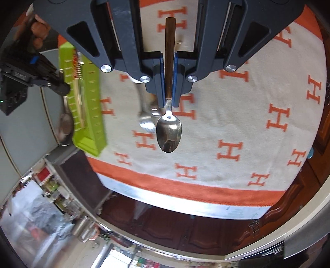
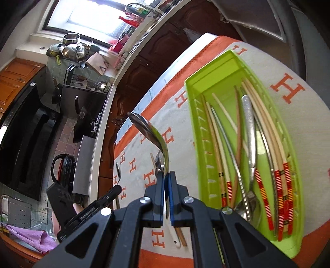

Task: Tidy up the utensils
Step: 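Lower both spoons into the green tray and open both grippers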

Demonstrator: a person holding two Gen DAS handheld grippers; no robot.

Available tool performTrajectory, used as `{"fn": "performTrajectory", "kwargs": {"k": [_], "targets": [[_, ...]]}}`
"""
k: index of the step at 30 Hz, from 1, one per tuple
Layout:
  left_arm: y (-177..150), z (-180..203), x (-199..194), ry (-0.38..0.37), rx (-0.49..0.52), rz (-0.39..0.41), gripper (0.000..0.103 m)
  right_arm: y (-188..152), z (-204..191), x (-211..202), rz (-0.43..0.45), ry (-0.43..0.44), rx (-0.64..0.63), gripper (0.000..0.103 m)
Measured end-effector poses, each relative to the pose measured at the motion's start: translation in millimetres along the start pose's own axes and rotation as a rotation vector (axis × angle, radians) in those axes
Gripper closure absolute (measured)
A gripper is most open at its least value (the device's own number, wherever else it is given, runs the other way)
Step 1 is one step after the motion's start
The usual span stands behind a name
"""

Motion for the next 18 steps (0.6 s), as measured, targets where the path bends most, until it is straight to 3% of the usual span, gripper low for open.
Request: {"fn": "performTrajectory", "kwargs": {"k": [6, 9, 13, 18], "targets": [[1, 89, -1, -0.121, 0.109, -0.033, 0.099, 17, 39, -27, 0.11, -0.169, 0.027, 0.1], [-4, 129, 12, -0.159, 0.141, -0.072, 0.099, 25, 49, -29, 0.125, -0.209, 0.032, 0.1], [-15, 174, 35, -0.176, 0.187, -0.117, 0.099, 35, 59, -27, 0.134, -0.243, 0.045, 0.1], [-33, 199, 70, -0.147, 0.216, -0.173, 0.099, 45, 70, -16, 0.125, -0.273, 0.059, 0.099]]}}
Point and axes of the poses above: each gripper's, at about its wrist camera, not at the fingertips, and x roughly the way its jaws point, z to its right, y to its top, the point moved 9 cm from there along x, roughly the way its jaws point, and after that the axes turned 1 degree about -y, right-handed, at the moved point
